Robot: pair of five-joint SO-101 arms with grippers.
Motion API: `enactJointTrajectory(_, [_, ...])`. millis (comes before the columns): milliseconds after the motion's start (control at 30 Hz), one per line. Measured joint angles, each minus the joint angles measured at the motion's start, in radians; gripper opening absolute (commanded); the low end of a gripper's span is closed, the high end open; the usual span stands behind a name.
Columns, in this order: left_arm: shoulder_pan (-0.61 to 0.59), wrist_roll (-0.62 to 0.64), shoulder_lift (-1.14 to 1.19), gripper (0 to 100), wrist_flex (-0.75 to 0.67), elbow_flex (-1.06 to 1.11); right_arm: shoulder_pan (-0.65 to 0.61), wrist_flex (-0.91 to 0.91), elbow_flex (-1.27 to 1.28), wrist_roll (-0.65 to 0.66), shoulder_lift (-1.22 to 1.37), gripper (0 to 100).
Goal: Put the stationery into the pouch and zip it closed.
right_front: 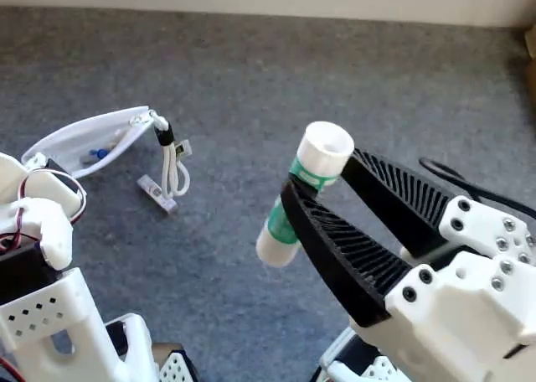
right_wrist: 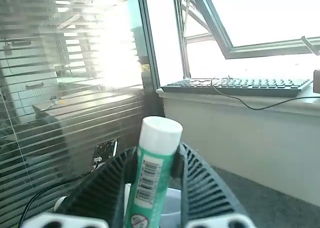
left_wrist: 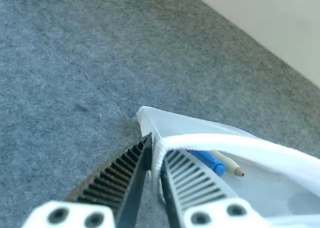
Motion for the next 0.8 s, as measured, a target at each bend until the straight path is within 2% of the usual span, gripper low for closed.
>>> enactJointTrajectory(233, [0.000,0.000,0.000,1,0.000,0.000,0.000,-0.311,0.379,0.000,-0.057,0.4])
enactJointTrajectory(400, [0.000,0.000,0.000,1,0.000,0.000,0.038,-0.628,0.707,0.000,-0.104,0.4])
enactJointTrajectory(633, [0.000,0.000,0.000,1,0.000,0.000,0.092,-1.277,1.237,0.000,-0.135,0.4])
enactJointTrajectory(800, [0.000,0.000,0.000,1,0.000,0.000,0.094,-1.735,1.516,0.000,-0.135,0.4])
